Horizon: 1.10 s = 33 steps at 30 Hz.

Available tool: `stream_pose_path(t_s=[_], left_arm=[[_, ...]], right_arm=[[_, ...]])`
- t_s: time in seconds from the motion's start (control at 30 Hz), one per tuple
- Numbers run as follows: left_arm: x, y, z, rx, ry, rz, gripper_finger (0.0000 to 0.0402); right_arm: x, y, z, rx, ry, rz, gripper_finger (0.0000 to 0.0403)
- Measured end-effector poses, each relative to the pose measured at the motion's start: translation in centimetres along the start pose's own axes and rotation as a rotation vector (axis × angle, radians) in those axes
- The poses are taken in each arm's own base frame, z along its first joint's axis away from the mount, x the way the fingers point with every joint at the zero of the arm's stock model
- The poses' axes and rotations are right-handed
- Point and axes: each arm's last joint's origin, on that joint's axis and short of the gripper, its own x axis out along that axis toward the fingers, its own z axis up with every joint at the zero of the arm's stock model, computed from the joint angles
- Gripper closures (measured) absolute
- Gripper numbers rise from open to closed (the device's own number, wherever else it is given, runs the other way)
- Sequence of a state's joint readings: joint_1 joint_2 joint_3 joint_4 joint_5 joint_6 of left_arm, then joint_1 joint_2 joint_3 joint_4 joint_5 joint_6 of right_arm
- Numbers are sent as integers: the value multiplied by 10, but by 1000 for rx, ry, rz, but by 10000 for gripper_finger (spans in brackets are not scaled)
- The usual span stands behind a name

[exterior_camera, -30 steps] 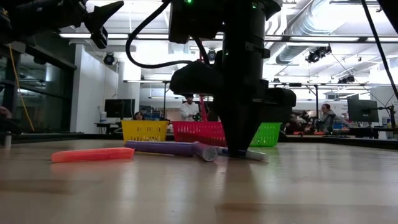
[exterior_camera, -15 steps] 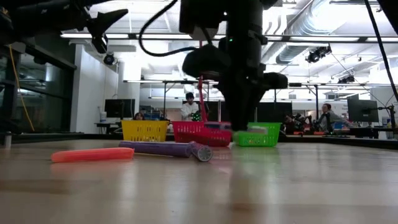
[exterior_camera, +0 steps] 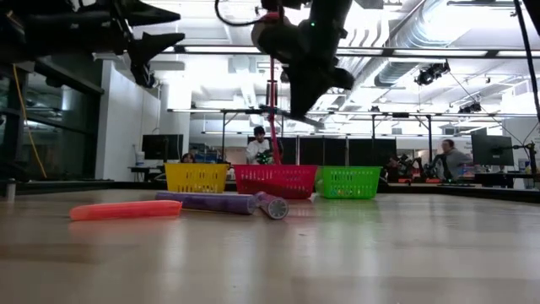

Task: Pick & Place Markers
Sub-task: Put the blue marker pen into the yellow bin

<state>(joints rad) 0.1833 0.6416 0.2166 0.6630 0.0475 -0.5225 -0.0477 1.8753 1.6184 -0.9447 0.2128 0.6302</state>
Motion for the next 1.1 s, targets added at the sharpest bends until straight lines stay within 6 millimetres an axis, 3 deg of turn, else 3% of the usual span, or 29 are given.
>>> stream_pose_path(t_s=[0.17, 0.47, 0.73, 1.1], left_arm=[[12, 1, 1, 49, 17, 55, 239], [50, 7, 10, 112, 12, 264, 146], [68, 22, 23, 72, -30, 349, 142], [75, 29, 24, 35, -64, 430, 142]], right_arm=[[-11, -16, 25, -113, -120, 119, 388], [-17, -41, 64, -295, -314, 339, 390], [-16, -71, 83, -388, -374, 418, 400], [-23, -105, 98, -403, -430, 532, 399]])
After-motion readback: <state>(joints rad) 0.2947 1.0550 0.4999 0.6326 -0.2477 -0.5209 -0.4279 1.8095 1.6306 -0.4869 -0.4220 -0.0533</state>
